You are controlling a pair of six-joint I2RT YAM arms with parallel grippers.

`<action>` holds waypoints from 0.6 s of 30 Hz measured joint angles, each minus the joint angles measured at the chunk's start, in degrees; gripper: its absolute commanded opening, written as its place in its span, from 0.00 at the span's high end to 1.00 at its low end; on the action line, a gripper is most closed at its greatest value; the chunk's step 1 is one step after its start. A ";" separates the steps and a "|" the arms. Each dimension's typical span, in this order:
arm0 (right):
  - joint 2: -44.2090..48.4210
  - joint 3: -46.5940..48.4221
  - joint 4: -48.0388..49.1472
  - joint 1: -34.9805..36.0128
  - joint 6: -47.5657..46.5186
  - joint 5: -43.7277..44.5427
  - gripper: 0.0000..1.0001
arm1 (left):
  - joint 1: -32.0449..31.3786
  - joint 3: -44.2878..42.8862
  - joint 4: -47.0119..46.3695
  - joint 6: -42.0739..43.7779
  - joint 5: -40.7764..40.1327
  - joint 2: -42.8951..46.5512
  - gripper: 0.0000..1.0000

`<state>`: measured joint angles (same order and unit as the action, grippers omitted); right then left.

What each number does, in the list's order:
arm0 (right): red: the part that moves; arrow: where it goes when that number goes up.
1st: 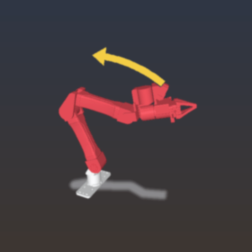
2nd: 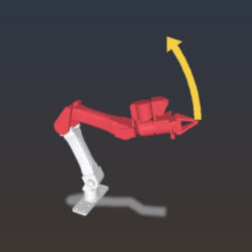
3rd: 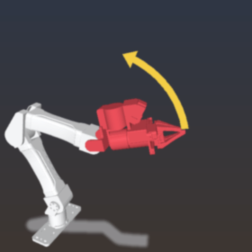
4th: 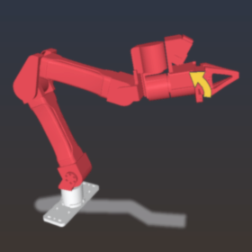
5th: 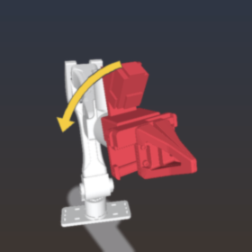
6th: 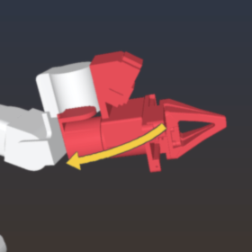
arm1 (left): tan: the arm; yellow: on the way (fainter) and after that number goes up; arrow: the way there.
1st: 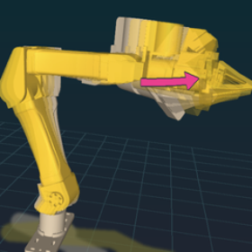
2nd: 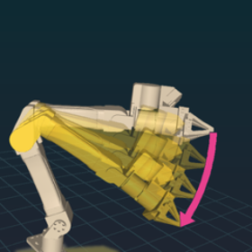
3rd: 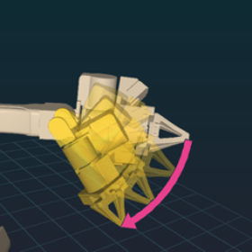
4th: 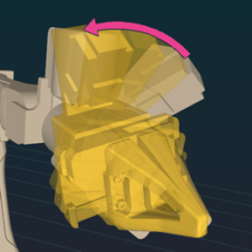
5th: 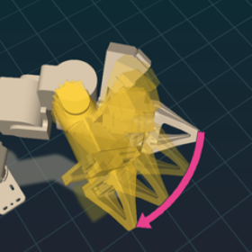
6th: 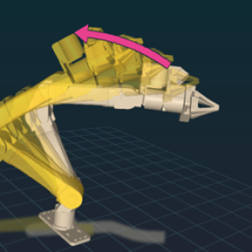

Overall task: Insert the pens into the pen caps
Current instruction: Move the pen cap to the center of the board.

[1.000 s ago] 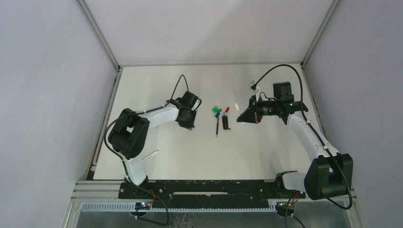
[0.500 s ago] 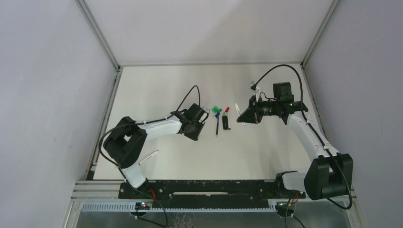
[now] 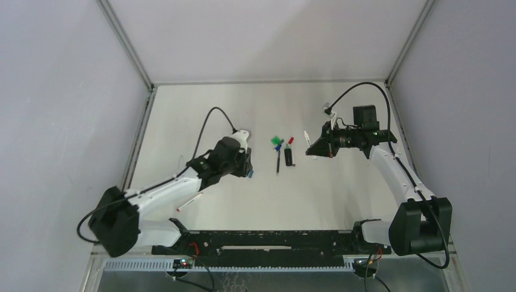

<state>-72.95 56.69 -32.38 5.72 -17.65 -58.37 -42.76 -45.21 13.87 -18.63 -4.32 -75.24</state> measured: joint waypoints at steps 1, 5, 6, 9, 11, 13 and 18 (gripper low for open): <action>0.00 0.00 -0.02 -0.13 -0.04 0.00 0.95 | 0.00 1.99 -1.97 -1.01 0.04 2.45 0.64; 0.00 0.00 -0.04 -0.48 -0.09 0.00 0.95 | 0.00 7.50 -5.81 -3.91 0.07 9.42 0.67; 0.00 0.00 -0.02 -0.50 -0.09 0.00 0.95 | 0.00 8.41 -6.32 -4.52 0.04 10.80 0.71; 0.00 0.00 -0.02 -0.59 -0.09 -0.02 0.95 | 0.00 10.34 -8.44 -6.99 0.04 13.94 0.81; 0.00 0.00 -0.02 -0.68 -0.11 -0.02 0.95 | -0.02 11.45 -10.25 -8.74 0.11 14.91 0.86; 0.00 0.00 -0.04 -0.72 -0.09 -0.02 0.95 | -0.04 12.72 -12.48 -10.49 0.39 14.80 0.89; -0.02 0.00 -0.02 -0.76 -0.11 -0.02 0.95 | -0.04 14.80 -15.78 -13.99 2.10 9.20 0.93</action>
<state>-72.97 56.69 -32.40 4.95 -17.76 -58.39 -42.81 -30.41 -1.91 -32.62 -2.22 -66.04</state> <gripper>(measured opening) 0.096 0.088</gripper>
